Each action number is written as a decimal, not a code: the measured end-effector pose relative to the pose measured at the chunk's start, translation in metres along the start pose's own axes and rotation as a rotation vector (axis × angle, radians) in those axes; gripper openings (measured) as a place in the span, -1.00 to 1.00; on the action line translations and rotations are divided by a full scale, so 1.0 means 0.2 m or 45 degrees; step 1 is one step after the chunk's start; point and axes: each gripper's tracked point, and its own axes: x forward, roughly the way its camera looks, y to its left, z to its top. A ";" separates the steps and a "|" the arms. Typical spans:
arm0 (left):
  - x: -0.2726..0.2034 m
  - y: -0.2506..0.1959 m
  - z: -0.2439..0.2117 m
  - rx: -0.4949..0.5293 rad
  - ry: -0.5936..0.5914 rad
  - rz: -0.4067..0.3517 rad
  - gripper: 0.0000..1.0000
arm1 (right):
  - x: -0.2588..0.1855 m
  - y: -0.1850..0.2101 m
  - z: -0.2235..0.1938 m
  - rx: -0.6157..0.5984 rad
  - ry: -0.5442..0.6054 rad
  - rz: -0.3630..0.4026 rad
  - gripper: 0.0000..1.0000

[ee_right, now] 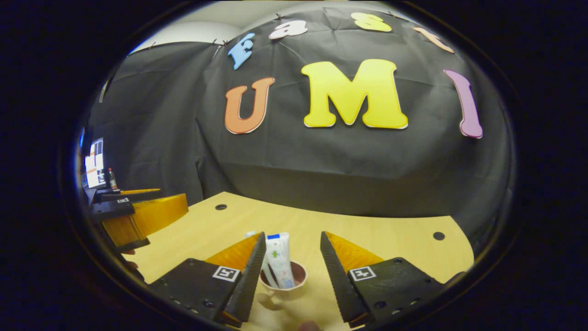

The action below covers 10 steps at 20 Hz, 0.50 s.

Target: Put the toothbrush and toothpaste on the desktop into the cup, then pick up the cup and place it on the coaster on the desktop.

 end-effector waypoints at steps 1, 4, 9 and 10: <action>-0.01 -0.01 -0.04 0.003 0.036 0.003 0.89 | -0.06 -0.06 0.02 0.000 -0.004 -0.031 0.51; -0.04 -0.12 -0.13 -0.027 0.138 -0.053 0.90 | -0.22 -0.19 0.03 0.020 0.023 -0.098 0.59; -0.14 -0.38 -0.31 -0.009 0.397 -0.214 0.89 | -0.56 -0.43 -0.04 0.079 0.103 -0.210 0.63; -0.16 -0.44 -0.37 0.023 0.479 -0.248 0.90 | -0.63 -0.49 -0.05 0.088 0.115 -0.239 0.63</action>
